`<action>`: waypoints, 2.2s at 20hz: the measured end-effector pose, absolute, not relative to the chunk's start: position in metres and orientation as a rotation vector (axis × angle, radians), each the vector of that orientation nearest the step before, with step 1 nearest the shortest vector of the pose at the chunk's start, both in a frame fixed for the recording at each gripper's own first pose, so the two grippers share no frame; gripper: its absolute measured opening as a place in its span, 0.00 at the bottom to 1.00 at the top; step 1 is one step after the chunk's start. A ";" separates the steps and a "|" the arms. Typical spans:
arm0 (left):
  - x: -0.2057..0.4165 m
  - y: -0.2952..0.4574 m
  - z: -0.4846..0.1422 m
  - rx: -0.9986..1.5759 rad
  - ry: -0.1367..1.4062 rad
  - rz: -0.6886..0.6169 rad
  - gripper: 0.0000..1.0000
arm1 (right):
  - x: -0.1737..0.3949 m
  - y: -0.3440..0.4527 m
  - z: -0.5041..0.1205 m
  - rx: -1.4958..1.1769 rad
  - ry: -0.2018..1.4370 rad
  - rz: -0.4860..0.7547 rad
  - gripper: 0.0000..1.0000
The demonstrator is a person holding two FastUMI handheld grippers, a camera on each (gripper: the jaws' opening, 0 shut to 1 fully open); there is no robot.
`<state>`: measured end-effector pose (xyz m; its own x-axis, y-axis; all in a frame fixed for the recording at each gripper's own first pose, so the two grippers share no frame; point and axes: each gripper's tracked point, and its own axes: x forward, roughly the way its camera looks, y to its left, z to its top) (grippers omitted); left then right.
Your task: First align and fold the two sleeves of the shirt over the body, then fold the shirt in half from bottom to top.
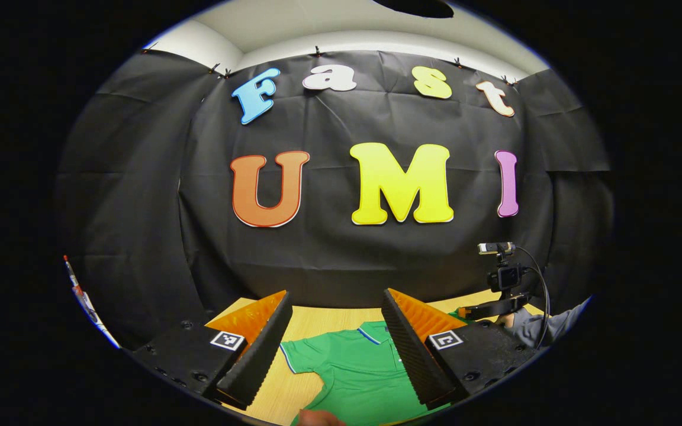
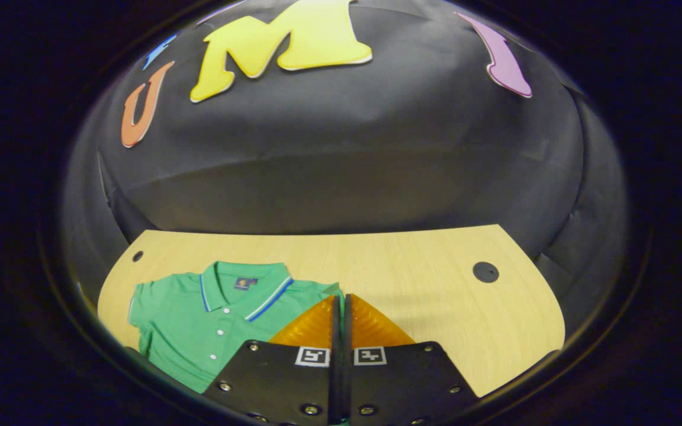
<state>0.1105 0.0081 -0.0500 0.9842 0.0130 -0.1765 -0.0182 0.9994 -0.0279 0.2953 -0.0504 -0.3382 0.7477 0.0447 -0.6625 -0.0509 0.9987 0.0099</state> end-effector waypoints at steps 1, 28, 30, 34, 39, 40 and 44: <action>0.109 0.008 -0.049 -0.032 0.175 0.015 0.97 | 0.291 -0.041 -0.336 -0.010 0.721 0.066 0.01; 0.096 0.011 -0.047 -0.053 0.171 0.023 0.97 | 0.246 0.025 -0.336 -0.076 0.726 0.153 0.93; 0.100 0.014 -0.056 -0.049 0.180 0.024 0.97 | 0.248 0.020 -0.317 -0.082 0.684 0.146 0.93; 0.113 0.022 -0.081 -0.047 0.219 0.031 0.97 | 0.247 0.011 -0.271 -0.072 0.586 0.136 0.93; 0.136 0.039 -0.117 -0.040 0.282 0.052 0.97 | 0.232 -0.001 -0.214 -0.041 0.494 0.131 0.93; 0.140 0.043 -0.125 -0.042 0.296 0.055 0.97 | 0.226 -0.004 -0.204 -0.033 0.478 0.130 0.93; 0.160 0.056 -0.154 -0.048 0.355 0.076 0.97 | 0.200 -0.024 -0.169 -0.027 0.434 0.111 0.93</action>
